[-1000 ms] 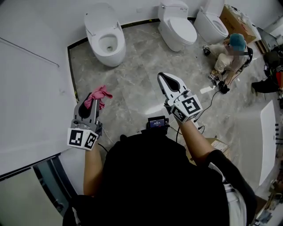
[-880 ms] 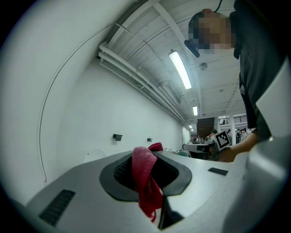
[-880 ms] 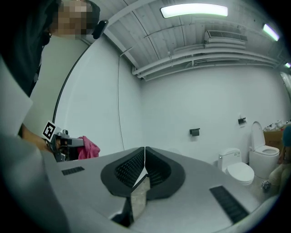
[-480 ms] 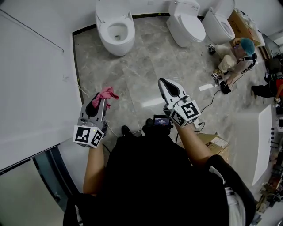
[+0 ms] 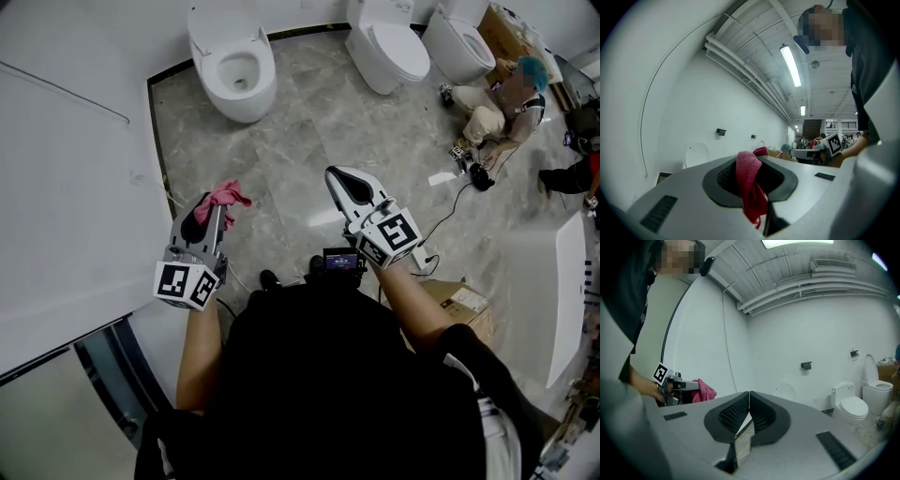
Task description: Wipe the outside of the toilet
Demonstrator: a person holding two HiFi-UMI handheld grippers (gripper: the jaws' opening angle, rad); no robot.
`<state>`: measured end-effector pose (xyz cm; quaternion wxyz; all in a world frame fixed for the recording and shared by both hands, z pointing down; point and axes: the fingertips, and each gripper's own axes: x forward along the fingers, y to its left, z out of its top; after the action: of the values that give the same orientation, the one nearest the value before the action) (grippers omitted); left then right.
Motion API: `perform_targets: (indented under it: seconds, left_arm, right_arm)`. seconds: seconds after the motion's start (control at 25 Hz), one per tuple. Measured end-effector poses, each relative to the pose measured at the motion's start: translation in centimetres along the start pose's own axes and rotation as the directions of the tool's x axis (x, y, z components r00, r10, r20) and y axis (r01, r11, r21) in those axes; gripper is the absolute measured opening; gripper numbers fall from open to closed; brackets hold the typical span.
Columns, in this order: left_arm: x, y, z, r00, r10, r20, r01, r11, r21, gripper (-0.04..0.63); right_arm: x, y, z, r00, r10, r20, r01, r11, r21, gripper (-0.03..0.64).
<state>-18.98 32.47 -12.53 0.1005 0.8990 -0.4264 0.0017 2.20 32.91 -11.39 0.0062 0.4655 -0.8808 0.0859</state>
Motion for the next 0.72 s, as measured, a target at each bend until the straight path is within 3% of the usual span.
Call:
perform_targets:
  seconds: [0.48, 0.72]
  left_arm:
    - [2.0, -2.8, -0.2, 0.997, -0.082, -0.015, 0.082, 0.997, -0.015, 0.078]
    - [2.2, -2.9, 0.2, 0.996, -0.088, -0.014, 0.087, 0.996, -0.010, 0.078]
  right_arm:
    - [-1.6, -0.9, -0.6, 1.000, -0.011, 0.015, 0.011, 1.000, 0.022, 0.034]
    - [-1.5, -0.9, -0.5, 1.000, -0.010, 0.017, 0.010, 1.000, 0.028, 0.034]
